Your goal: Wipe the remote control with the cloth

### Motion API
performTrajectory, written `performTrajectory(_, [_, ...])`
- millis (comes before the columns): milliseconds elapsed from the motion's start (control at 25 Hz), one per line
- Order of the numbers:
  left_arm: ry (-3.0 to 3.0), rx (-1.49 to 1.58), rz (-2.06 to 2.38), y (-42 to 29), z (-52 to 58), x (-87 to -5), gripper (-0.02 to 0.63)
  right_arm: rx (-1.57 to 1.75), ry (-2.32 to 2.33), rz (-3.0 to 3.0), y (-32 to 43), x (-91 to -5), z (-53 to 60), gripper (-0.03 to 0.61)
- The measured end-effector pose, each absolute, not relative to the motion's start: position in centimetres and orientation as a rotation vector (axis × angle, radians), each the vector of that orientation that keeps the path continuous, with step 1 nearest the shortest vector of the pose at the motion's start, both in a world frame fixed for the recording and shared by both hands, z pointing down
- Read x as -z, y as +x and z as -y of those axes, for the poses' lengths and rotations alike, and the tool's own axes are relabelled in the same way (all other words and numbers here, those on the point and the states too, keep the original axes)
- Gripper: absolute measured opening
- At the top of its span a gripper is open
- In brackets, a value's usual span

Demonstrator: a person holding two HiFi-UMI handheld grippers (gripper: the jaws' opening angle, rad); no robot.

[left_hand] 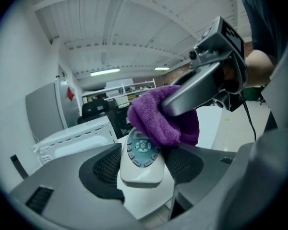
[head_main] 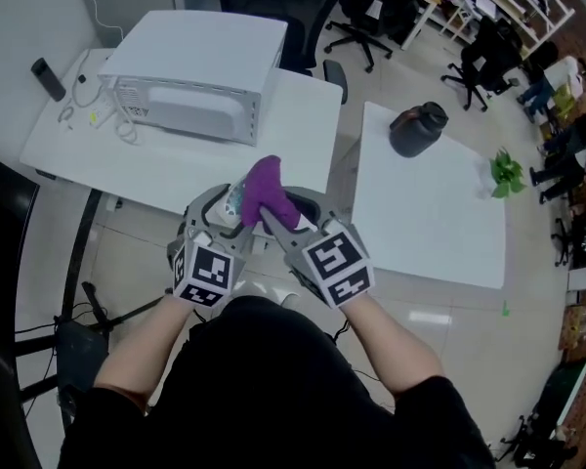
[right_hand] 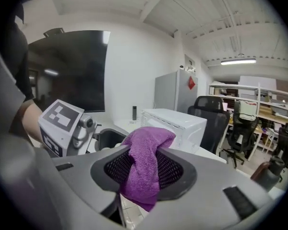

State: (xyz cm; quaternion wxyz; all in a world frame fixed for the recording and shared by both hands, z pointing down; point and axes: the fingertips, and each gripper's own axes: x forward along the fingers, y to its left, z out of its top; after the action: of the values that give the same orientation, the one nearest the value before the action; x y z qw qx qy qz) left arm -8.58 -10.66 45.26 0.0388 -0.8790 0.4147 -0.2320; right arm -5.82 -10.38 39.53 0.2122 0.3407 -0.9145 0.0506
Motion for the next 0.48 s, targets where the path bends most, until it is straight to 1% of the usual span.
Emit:
performTrajectory(240, [-2.56, 0.774, -1.203, -5.6, 9.0, -44.7, 0.259, -0.076, 0.696, 2.496, -7.6, -40.2, 8.3, 0.15])
performTrajectory(480, [-2.595, 0.702, -1.192, -4.3, 7.5, -43.9, 0.258, -0.028, 0.759, 2.428, -4.8, -40.7, 9.6, 0.15])
